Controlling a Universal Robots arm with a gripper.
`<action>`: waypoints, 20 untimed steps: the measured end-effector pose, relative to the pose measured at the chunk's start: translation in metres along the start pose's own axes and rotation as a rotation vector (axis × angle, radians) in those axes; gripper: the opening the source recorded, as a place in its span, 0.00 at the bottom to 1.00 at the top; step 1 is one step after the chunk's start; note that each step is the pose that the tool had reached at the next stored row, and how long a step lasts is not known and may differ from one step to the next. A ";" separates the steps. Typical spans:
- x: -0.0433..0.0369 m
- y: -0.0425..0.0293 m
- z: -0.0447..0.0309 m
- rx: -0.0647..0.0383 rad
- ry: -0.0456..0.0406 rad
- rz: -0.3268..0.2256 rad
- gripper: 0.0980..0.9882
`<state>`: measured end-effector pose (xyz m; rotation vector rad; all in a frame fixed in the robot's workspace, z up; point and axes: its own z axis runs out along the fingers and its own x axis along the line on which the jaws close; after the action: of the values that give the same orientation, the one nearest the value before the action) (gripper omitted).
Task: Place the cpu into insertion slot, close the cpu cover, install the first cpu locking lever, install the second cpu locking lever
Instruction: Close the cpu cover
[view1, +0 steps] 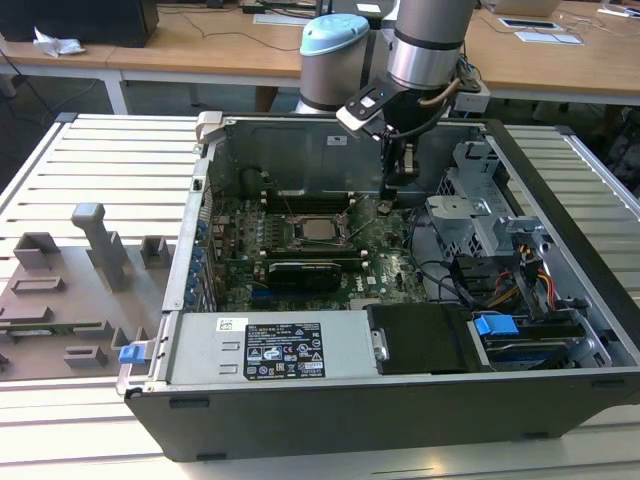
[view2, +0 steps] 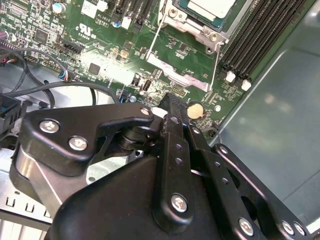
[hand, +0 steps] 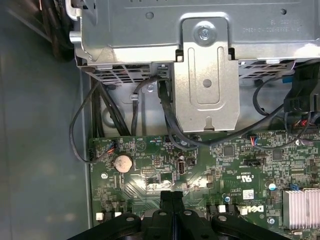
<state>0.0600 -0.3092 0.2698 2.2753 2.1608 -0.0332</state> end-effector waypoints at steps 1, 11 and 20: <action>0.0000 0.0000 0.0006 0.000 0.0000 0.000 0.01; 0.0001 0.0002 0.0056 0.000 0.0000 0.000 0.01; 0.0002 0.0003 0.0094 0.000 0.0000 0.000 0.01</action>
<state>0.0602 -0.3092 0.2604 2.2753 2.1608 -0.0332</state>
